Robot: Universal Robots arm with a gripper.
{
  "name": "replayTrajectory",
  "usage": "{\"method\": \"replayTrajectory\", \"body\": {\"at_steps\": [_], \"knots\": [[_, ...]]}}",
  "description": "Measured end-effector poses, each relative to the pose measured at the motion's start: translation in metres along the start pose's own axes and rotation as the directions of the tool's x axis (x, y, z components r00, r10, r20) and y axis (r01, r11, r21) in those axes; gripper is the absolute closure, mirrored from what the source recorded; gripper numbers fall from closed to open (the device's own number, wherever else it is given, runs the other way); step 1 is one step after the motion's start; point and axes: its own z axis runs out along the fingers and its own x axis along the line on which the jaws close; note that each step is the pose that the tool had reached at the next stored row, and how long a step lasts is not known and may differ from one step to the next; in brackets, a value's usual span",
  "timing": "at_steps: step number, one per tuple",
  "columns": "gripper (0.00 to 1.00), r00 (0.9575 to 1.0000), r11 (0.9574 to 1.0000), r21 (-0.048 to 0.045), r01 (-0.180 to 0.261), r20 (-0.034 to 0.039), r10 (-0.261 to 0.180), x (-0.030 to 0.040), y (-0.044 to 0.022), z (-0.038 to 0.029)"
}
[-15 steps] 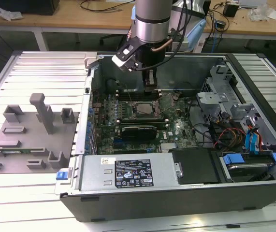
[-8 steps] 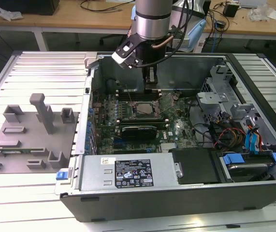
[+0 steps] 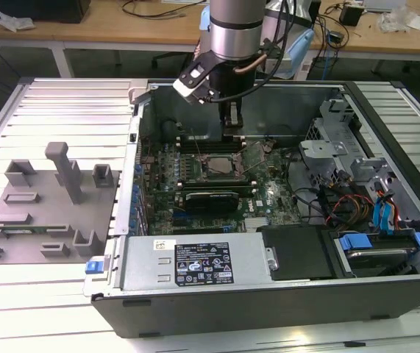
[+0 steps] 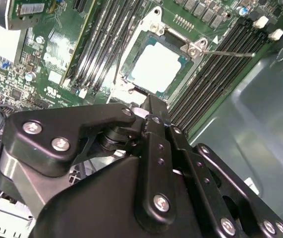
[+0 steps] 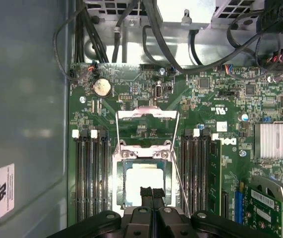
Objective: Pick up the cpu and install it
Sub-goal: 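Close the cpu cover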
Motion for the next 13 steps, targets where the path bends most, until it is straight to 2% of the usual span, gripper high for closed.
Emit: {"method": "replayTrajectory", "body": {"at_steps": [1,2,10,13], "knots": [[0.89,1.0,1.0,0.0,0.0,0.0,0.0,-0.0001,0.0133,0.0005],[0.89,1.0,1.0,0.0002,0.0,0.0,0.0,-0.0001,0.0236,0.0009],[0.89,1.0,1.0,0.0008,0.0,-0.0002,0.0,-0.0001,0.0417,0.0016],[0.89,1.0,1.0,0.0018,0.0,-0.0001,0.0,-0.0002,0.0537,0.002]]}}
